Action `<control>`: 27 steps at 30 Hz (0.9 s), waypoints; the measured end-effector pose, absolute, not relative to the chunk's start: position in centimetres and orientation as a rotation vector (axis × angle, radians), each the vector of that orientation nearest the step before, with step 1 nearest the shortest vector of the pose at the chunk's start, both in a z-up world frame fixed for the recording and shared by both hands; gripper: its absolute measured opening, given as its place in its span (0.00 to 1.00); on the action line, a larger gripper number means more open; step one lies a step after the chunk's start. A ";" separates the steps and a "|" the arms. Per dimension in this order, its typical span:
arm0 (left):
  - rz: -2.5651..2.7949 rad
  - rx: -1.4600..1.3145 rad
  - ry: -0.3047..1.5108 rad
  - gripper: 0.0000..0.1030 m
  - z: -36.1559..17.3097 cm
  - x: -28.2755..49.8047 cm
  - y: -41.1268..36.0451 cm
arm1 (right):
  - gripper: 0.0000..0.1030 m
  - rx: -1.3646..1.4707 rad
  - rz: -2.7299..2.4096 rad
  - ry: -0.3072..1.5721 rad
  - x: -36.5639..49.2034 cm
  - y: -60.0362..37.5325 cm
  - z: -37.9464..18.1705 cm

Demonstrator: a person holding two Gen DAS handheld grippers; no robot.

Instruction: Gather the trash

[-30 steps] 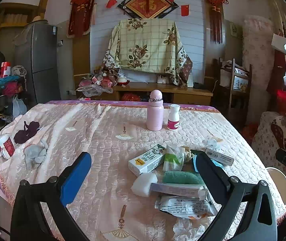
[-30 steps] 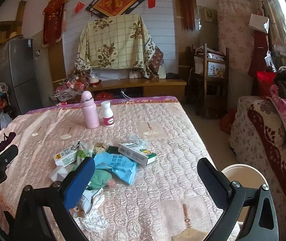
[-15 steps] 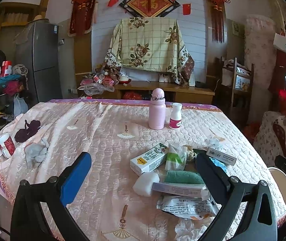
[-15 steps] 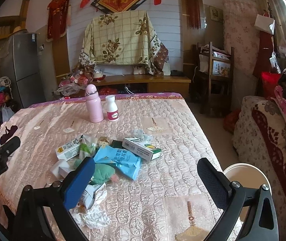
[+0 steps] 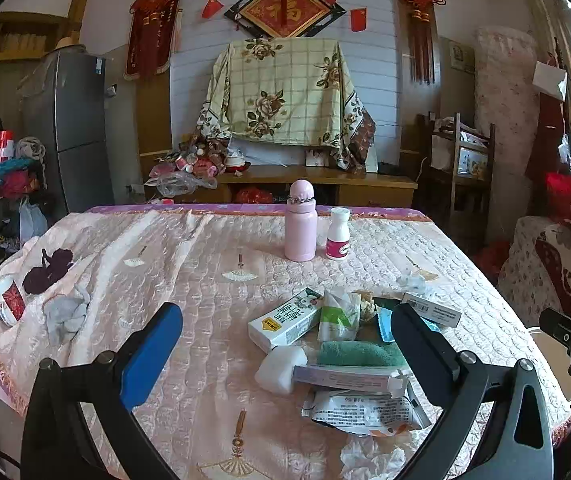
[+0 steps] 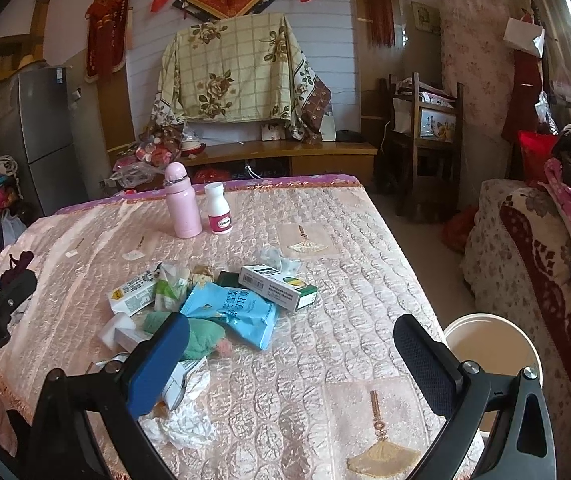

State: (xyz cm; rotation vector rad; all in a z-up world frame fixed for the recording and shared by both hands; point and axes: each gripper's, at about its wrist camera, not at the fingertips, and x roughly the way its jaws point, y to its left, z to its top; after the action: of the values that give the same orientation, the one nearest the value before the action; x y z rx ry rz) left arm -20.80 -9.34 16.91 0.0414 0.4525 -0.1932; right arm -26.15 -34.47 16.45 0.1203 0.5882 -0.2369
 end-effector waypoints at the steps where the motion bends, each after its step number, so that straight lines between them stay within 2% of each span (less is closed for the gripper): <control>1: -0.198 0.046 0.452 1.00 17.0 -20.9 -9.5 | 1.00 0.116 -0.239 0.585 -26.2 -34.4 16.6; 17: -0.222 0.058 0.441 1.00 16.8 -21.5 -8.6 | 1.00 0.127 -0.280 0.588 -27.0 -36.4 16.9; 27: -0.222 -0.003 0.515 1.00 15.0 -19.4 -7.0 | 1.00 0.115 -0.204 0.617 -24.7 -35.7 15.0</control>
State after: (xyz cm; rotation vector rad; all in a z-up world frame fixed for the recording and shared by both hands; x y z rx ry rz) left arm -19.45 -7.02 14.99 -0.0027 0.5154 -0.2220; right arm -24.69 -35.68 15.05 0.1149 0.6174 -0.2043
